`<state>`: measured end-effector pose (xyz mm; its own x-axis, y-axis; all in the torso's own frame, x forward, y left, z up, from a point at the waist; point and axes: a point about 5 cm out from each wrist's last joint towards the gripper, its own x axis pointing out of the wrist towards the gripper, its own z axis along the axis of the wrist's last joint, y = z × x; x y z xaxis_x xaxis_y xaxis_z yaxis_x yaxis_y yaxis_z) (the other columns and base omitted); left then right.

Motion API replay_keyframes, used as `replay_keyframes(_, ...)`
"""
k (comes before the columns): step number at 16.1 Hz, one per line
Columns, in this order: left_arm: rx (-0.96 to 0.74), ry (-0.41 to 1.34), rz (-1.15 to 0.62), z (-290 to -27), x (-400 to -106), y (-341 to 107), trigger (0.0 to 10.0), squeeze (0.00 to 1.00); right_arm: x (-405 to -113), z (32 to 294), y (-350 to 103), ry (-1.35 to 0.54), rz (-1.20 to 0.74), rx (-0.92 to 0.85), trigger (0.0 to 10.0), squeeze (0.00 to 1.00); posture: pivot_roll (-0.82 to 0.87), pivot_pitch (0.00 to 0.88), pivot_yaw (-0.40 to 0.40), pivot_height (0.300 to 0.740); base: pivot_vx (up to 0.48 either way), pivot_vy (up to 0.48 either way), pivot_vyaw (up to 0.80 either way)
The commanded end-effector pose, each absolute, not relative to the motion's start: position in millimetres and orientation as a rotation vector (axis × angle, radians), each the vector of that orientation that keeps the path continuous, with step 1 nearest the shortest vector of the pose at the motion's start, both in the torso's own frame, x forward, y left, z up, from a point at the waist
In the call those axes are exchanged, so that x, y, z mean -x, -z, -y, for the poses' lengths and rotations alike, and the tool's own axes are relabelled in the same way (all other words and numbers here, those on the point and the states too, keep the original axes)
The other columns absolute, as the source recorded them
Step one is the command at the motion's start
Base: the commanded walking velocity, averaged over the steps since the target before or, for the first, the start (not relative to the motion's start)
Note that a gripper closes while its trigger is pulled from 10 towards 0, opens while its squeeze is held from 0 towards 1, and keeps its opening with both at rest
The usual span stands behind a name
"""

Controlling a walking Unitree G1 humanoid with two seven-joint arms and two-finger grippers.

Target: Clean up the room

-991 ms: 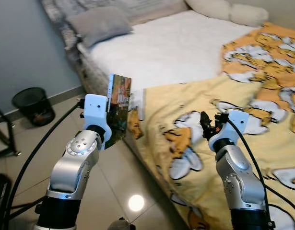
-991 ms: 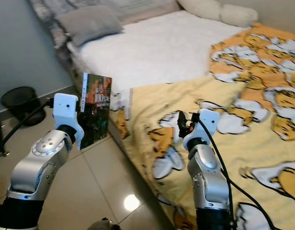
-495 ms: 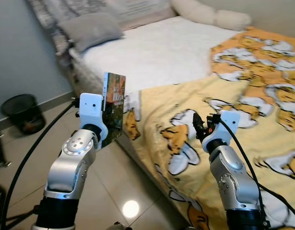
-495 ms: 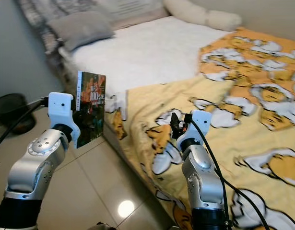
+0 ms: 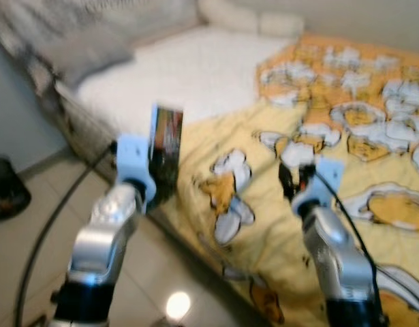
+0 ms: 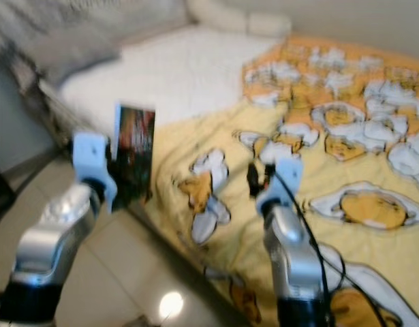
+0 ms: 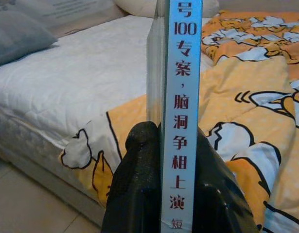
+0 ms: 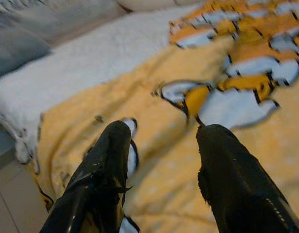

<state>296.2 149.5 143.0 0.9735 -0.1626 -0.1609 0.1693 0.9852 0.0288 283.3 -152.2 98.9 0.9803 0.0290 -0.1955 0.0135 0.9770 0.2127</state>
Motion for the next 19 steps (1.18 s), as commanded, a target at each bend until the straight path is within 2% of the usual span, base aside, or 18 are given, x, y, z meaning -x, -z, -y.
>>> replay_keyframes(1,-0.061,0.149,-0.11,-155.7,-299.8,-155.3,10.0,0.0,-286.2,144.9,-101.3,-0.025,-0.204,-0.214,10.0,0.0,0.01,0.0,0.04,0.74,0.0,0.36,-0.8)
replay_keyframes(11,-0.084,0.168,-0.118,-154.6,-296.6,-152.1,10.0,0.0,-284.1,142.8,-96.0,-0.016,-0.229,-0.223,10.0,0.0,0.02,0.0,0.031,0.74,0.0,0.358,-0.77)
replay_keyframes(19,-0.096,0.17,-0.115,-154.5,-299.0,-154.7,10.0,0.0,-285.7,143.4,-94.7,-0.006,-0.232,-0.236,10.0,0.0,0.03,0.0,0.031,0.74,0.0,0.353,-0.48)
